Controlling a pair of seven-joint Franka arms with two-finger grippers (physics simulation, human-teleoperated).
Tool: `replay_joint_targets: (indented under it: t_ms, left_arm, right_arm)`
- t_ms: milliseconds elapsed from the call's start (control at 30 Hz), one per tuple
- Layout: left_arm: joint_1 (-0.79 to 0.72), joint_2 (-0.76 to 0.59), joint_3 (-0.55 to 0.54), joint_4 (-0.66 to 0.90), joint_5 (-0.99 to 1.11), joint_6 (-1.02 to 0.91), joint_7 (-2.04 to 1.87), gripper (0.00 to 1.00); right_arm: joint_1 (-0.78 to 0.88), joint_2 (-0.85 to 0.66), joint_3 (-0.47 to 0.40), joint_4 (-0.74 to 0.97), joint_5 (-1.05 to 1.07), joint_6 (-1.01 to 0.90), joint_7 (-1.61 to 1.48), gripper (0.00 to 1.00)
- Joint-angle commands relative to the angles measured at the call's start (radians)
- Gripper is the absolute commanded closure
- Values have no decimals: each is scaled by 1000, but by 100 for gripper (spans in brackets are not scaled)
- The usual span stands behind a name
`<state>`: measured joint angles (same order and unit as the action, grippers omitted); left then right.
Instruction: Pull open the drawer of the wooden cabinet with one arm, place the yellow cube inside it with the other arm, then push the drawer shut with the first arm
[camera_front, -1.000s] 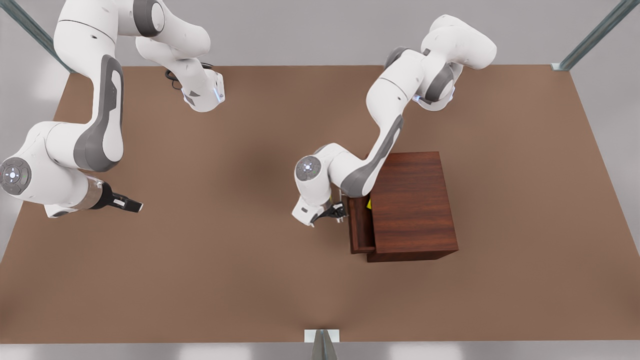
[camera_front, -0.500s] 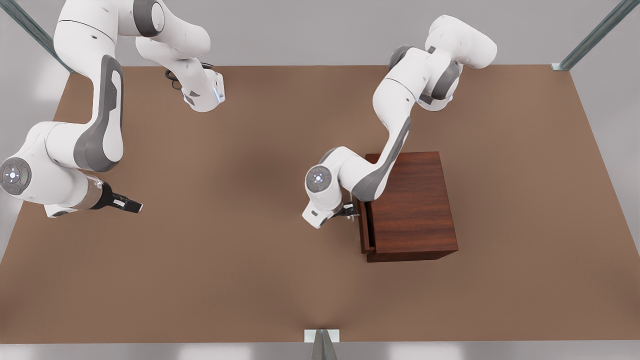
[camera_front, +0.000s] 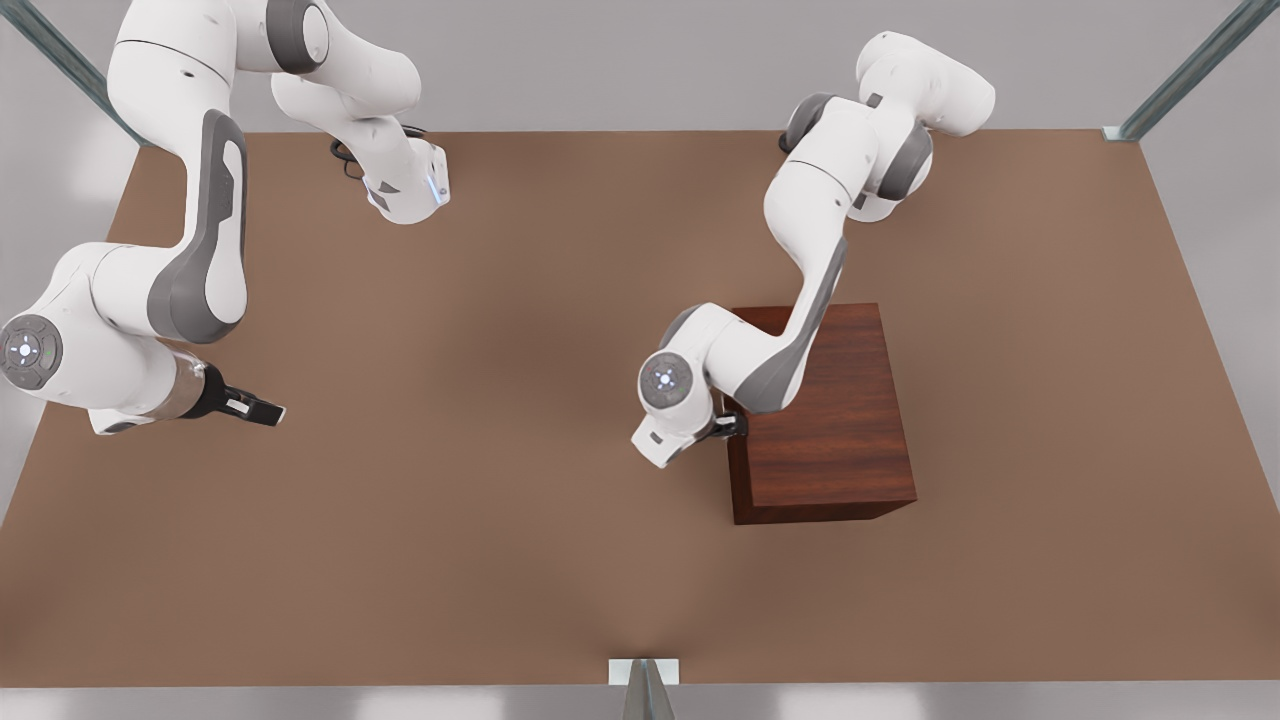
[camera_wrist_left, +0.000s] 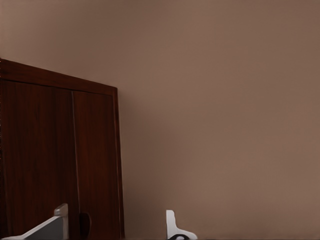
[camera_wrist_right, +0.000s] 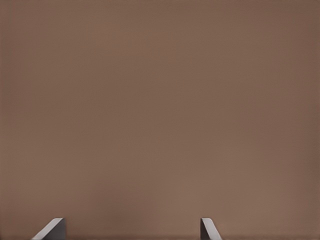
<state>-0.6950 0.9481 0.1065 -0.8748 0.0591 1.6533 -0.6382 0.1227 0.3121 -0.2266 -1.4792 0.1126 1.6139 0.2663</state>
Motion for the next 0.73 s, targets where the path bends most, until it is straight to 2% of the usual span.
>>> replay_joint_targets:
  t_ms: [0,100,133,200,233,267,300,333,533,567,600,700]
  left_arm:
    - [6,-34,10,11,-38,-21,-30,0]
    - [38,-281,5,43,-39,-239,-94,0]
    - [81,-357,10,42,-33,-322,122,0]
    - [296,-437,7,34,-84,-420,689,0]
    - [394,-456,5,20,-140,-423,782,0]
    - [423,-494,7,-44,-144,-393,813,0]
    - [414,-682,10,-386,-107,-148,812,0]
    - [411,-830,10,-661,-96,19,805,0]
    - [413,-779,-10,-612,-111,0,766,0]
    - [468,-770,-66,-592,-111,0,770,0]
    - [571,-766,-192,-584,-110,0,766,0]
    - [569,-766,-192,-584,-108,0,764,0]
  right_arm:
    - [0,-1,0,0,1,-2,4,0]
    - [0,-2,0,0,1,-3,4,0]
    - [0,-1,0,0,1,-3,4,0]
    - [0,-2,0,0,-1,-3,4,0]
    - [0,-1,0,0,-1,-3,4,0]
    - [0,-1,0,0,-1,-3,4,0]
    - [0,-2,0,0,-1,-3,4,0]
    - [0,-2,0,2,-1,-3,4,0]
    - [0,-1,0,2,-1,-5,2,0]
    - [0,-1,0,2,-1,-6,2,0]
    - [0,-2,0,2,-1,-6,2,0]
    - [0,-1,0,2,-2,-6,2,0]
